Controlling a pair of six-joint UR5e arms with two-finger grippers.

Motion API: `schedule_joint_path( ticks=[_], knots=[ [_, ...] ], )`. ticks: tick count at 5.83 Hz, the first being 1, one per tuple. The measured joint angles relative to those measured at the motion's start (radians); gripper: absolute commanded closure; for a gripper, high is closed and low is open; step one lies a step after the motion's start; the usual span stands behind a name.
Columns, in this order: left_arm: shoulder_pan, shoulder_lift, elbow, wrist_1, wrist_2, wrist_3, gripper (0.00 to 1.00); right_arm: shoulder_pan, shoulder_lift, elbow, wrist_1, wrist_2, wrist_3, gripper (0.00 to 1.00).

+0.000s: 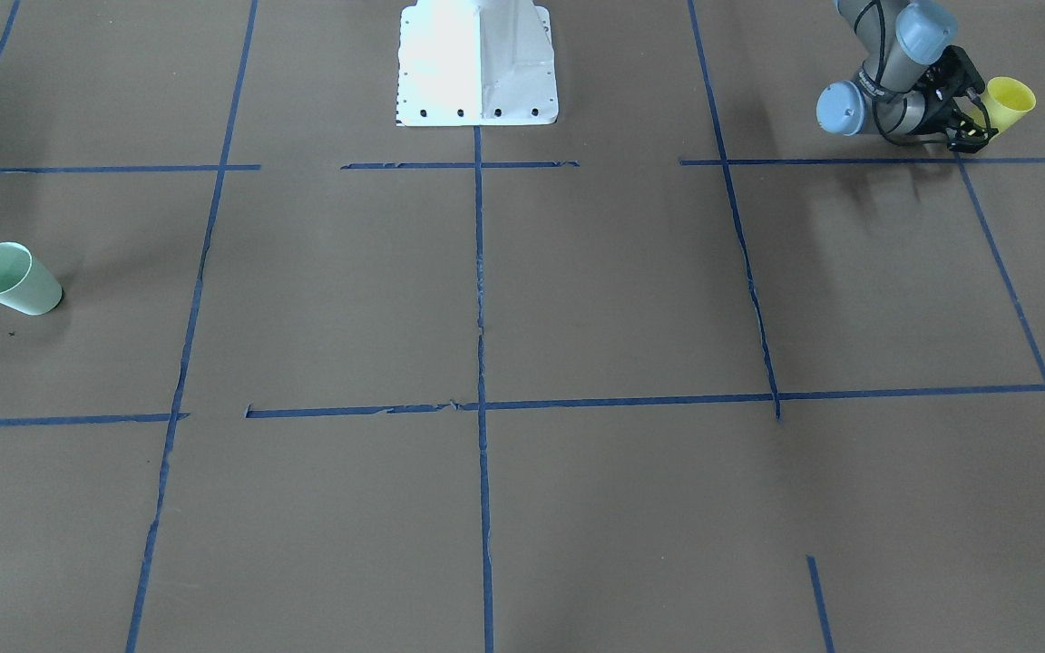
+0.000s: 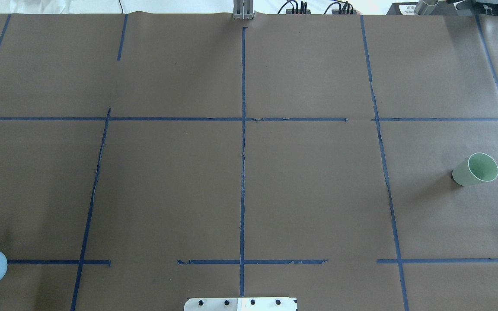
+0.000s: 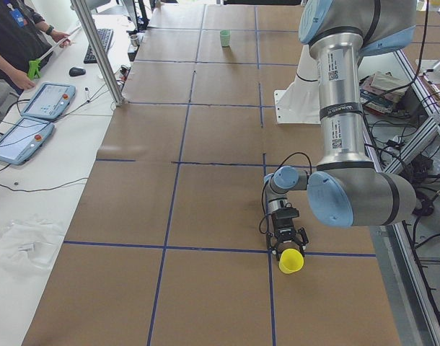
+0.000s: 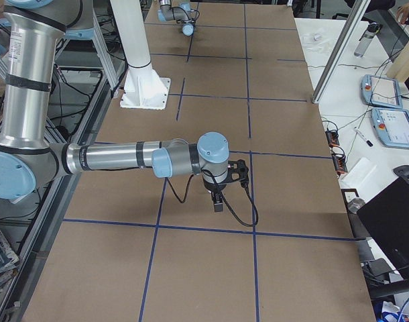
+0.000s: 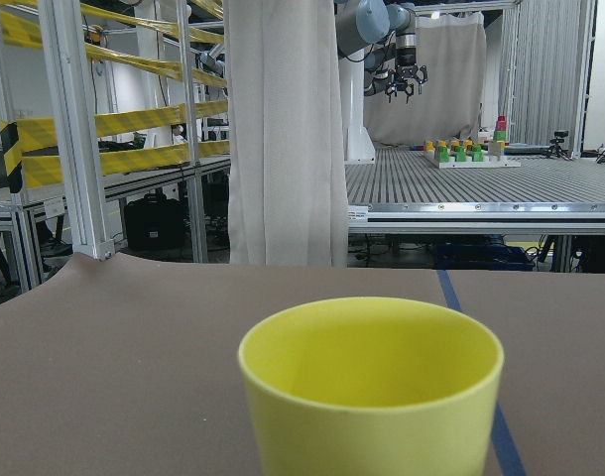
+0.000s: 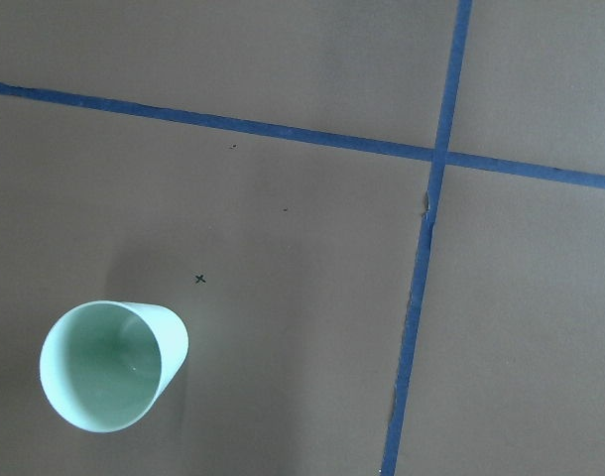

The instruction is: Transfer and stack yellow cup on green cup

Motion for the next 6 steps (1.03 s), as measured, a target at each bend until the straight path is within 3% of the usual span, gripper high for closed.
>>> schedule_joint_path(
  ticks=[6],
  knots=[
    [-0.001, 0.018, 0.048, -0.007, 0.010, 0.078, 0.00, 0.000, 0.004, -0.003, 0.000, -0.001, 0.000, 0.00]
  ],
)
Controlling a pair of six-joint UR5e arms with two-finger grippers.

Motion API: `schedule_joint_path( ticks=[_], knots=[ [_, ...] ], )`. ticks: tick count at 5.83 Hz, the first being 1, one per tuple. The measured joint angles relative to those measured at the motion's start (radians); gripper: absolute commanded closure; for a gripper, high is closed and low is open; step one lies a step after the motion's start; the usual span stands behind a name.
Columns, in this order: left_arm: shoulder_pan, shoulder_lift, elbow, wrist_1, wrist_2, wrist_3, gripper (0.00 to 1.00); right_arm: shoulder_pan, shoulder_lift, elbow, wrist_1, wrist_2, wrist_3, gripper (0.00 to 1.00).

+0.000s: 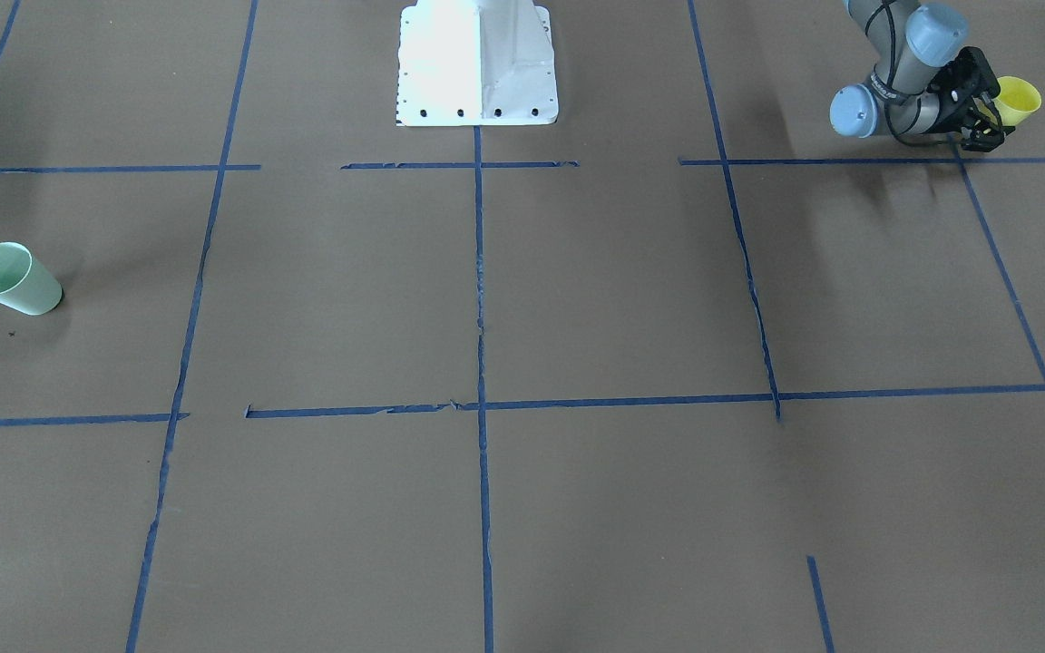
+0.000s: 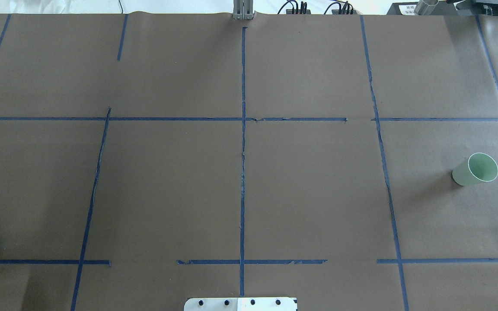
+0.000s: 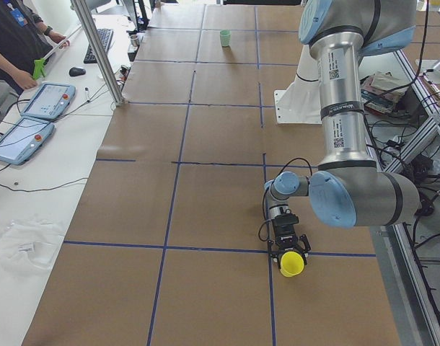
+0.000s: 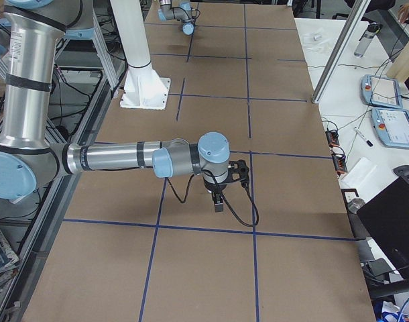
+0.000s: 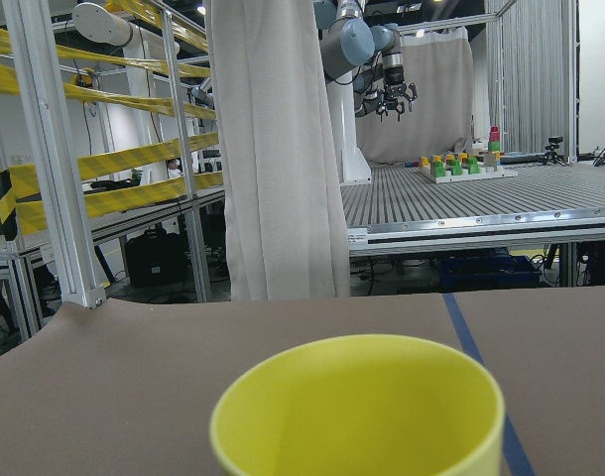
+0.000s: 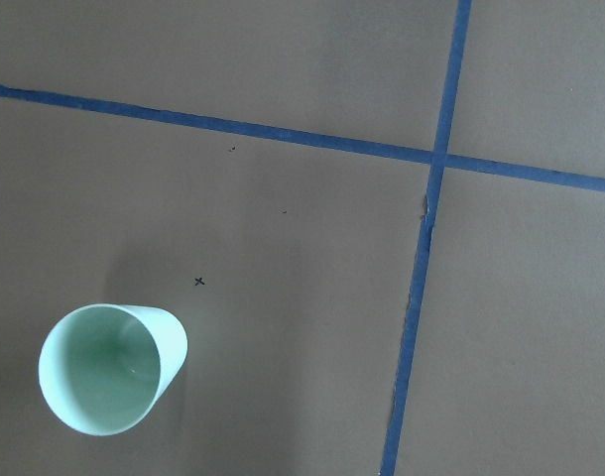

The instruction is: Transfer and stack yellow cup on green cup

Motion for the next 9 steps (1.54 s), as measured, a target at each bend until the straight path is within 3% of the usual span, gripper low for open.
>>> schedule_joint_path(
  ticks=[1, 2, 3, 4, 7, 9],
  knots=[
    [0.000, 0.000, 0.016, -0.002, 0.002, 0.004, 0.00, 0.000, 0.000, -0.001, 0.000, 0.000, 0.000, 0.00],
    [0.000, 0.001, 0.028, -0.004, 0.004, 0.005, 0.08, 0.000, 0.000, -0.001, 0.000, 0.000, 0.000, 0.00],
    [0.000, 0.001, 0.033, -0.004, 0.005, 0.005, 0.33, 0.000, -0.001, -0.001, 0.000, 0.001, 0.000, 0.00],
    [0.000, 0.002, 0.034, -0.004, 0.005, 0.005, 0.37, 0.000, 0.000, -0.001, 0.000, 0.000, 0.000, 0.00],
    [-0.042, 0.024, -0.002, 0.000, 0.066, 0.055, 0.37, 0.000, 0.000, -0.001, 0.000, 0.001, 0.001, 0.00],
    [-0.223, 0.050, -0.060, 0.004, 0.224, 0.213, 0.37, 0.000, 0.002, -0.001, 0.000, 0.002, 0.002, 0.00]
  ],
)
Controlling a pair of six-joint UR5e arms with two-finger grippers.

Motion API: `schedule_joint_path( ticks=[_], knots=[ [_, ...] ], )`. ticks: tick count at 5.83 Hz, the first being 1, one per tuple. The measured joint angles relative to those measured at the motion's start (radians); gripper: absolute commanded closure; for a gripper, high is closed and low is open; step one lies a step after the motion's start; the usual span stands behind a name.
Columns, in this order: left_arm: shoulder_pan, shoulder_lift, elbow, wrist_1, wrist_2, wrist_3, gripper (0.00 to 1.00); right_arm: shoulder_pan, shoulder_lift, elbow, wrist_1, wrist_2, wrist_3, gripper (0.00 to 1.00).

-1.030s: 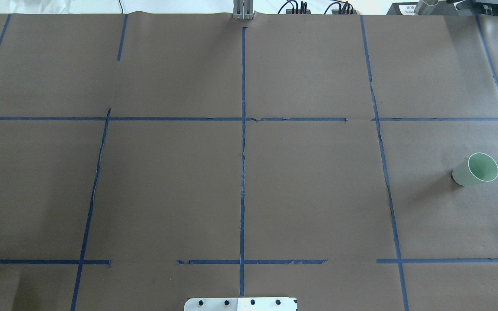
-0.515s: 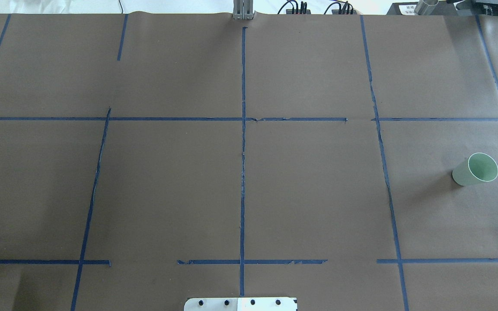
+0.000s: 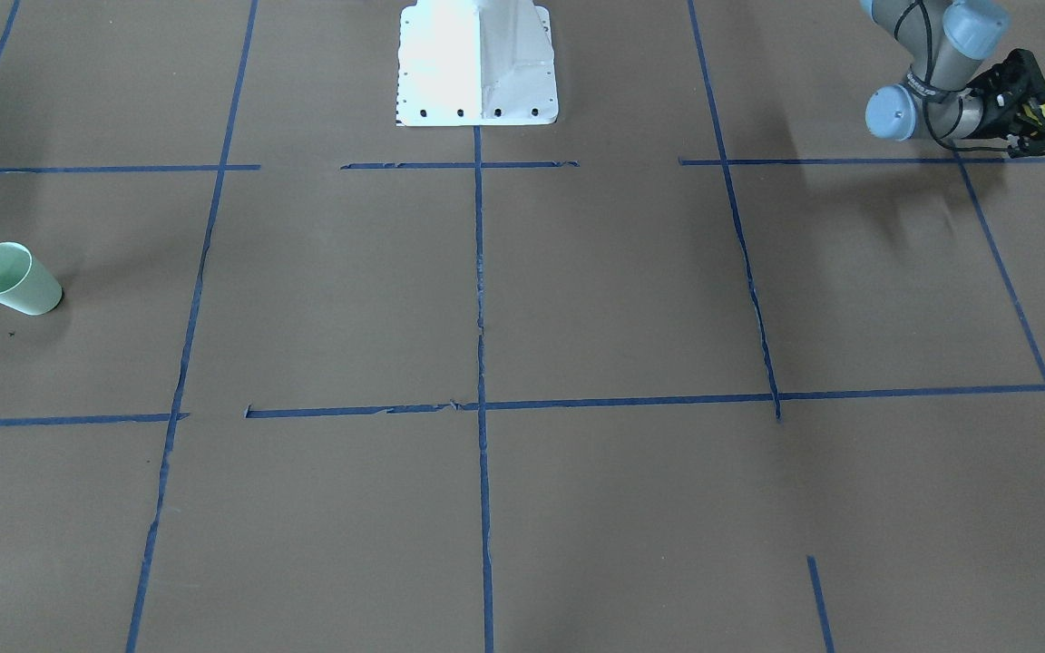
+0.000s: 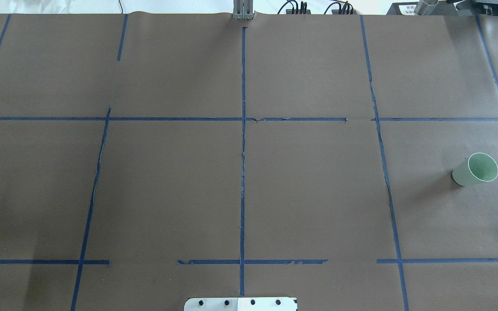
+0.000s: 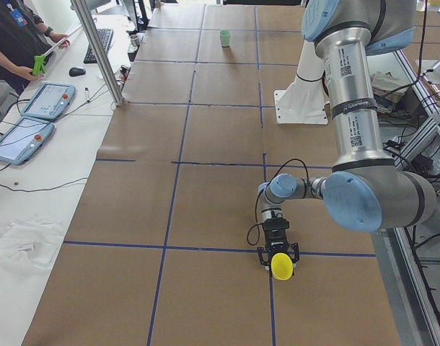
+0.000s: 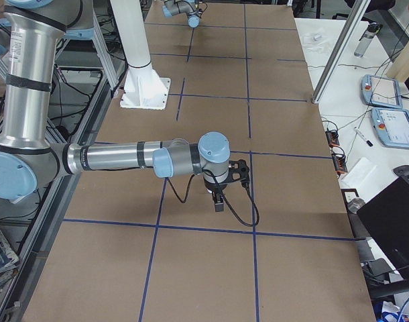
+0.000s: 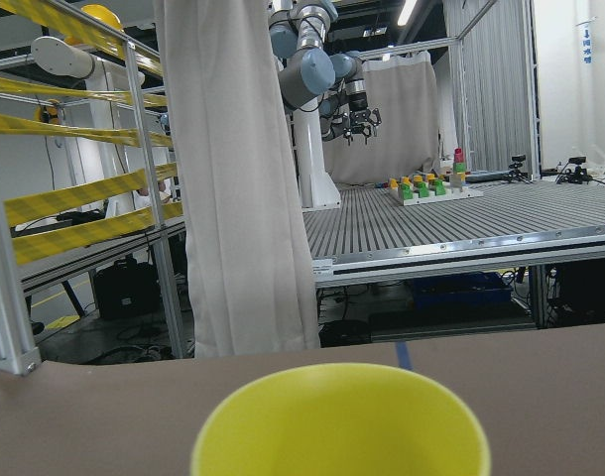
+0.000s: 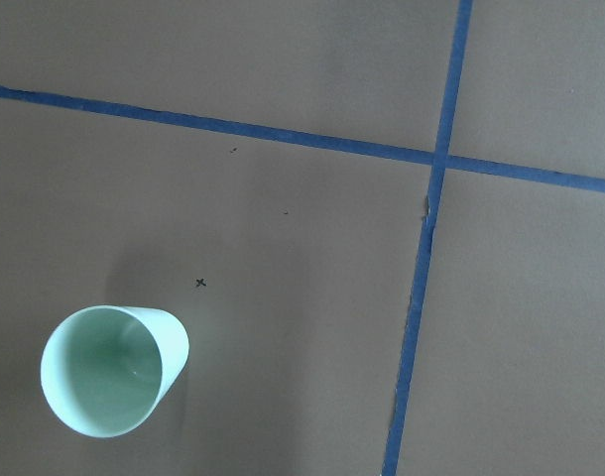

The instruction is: Transfer and stack yellow cup on green cup

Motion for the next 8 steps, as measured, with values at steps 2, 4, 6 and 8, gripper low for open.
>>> schedule_joint_path(
  ticks=[2, 4, 6, 8],
  knots=[
    [-0.248, -0.024, -0.022, -0.027, 0.216, 0.255, 0.37, 0.000, 0.002, -0.005, 0.000, 0.000, 0.002, 0.00],
    [-0.454, -0.103, -0.018, -0.172, 0.355, 0.562, 0.37, 0.000, 0.005, -0.012, 0.000, 0.000, 0.000, 0.00],
    [-0.663, -0.219, 0.002, -0.419, 0.396, 0.988, 0.37, -0.001, 0.008, -0.014, 0.000, 0.000, 0.001, 0.00],
    [-0.802, -0.383, 0.034, -0.641, 0.365, 1.349, 0.38, -0.003, 0.009, -0.014, 0.000, 0.003, 0.003, 0.00]
  ],
)
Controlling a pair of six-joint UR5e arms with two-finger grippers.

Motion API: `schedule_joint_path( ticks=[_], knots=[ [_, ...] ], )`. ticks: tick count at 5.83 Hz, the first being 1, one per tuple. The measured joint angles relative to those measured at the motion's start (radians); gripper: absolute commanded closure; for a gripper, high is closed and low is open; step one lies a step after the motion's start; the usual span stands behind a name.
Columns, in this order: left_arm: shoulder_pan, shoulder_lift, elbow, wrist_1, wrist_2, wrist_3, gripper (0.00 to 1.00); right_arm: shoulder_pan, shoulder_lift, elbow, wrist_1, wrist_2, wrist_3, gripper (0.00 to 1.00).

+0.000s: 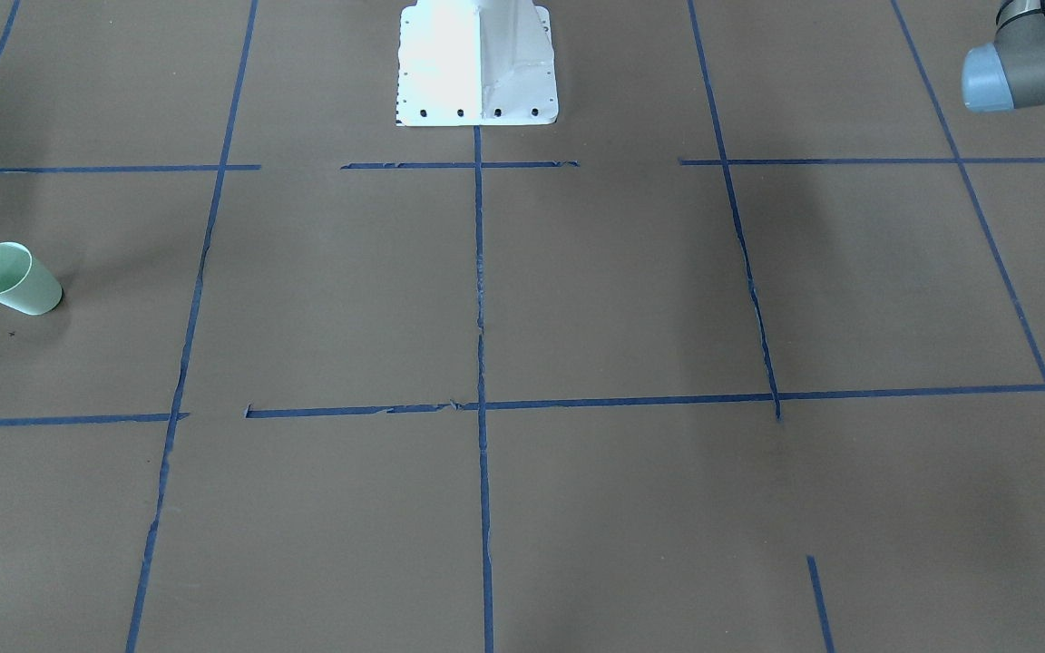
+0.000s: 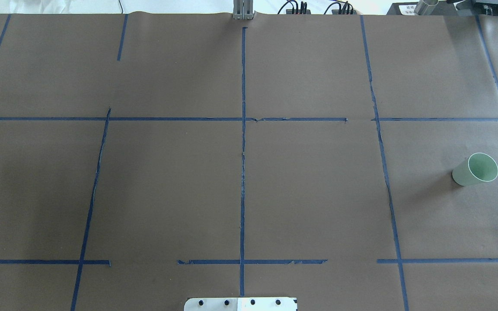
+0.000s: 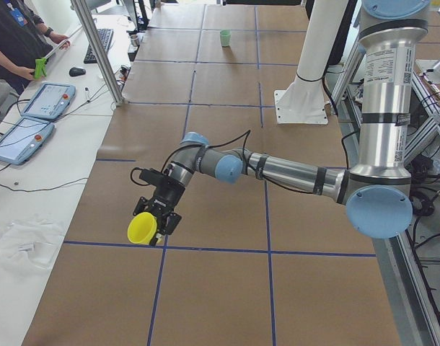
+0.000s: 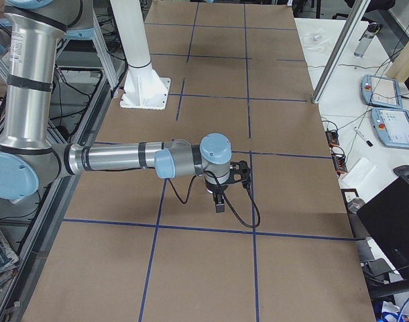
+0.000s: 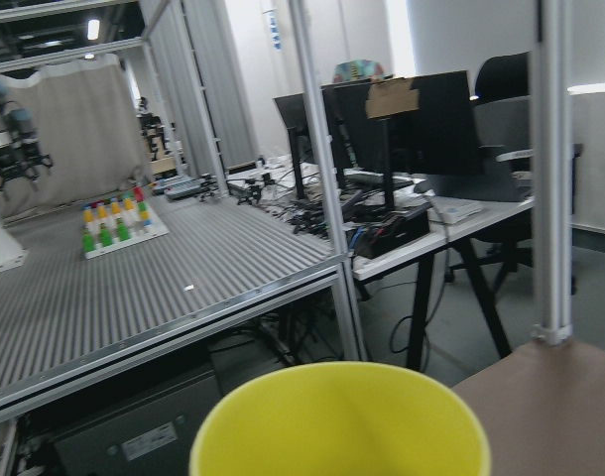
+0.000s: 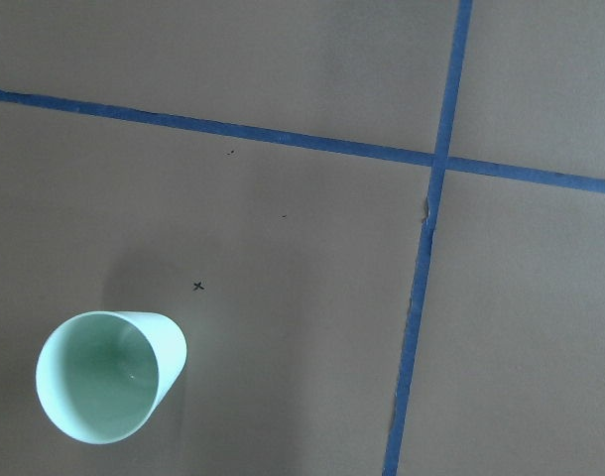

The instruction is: Transfer and stack yellow cup on green cup

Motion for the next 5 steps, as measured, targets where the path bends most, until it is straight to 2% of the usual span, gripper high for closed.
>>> schedule_joint_path(
  ticks=[2, 3, 5],
  knots=[
    [-0.023, -0.112, 0.001, -0.219, -0.118, 0.175, 0.43, -0.001, 0.012, 0.000, -0.001, 0.003, 0.018, 0.00],
    [-0.004, -0.183, 0.005, -0.294, -0.142, 0.203, 0.43, -0.002, 0.021, 0.001, 0.000, 0.004, 0.049, 0.00],
    [0.108, -0.324, 0.008, -0.325, -0.152, 0.225, 0.44, -0.017, 0.049, 0.002, 0.017, 0.005, 0.071, 0.00]
  ],
)
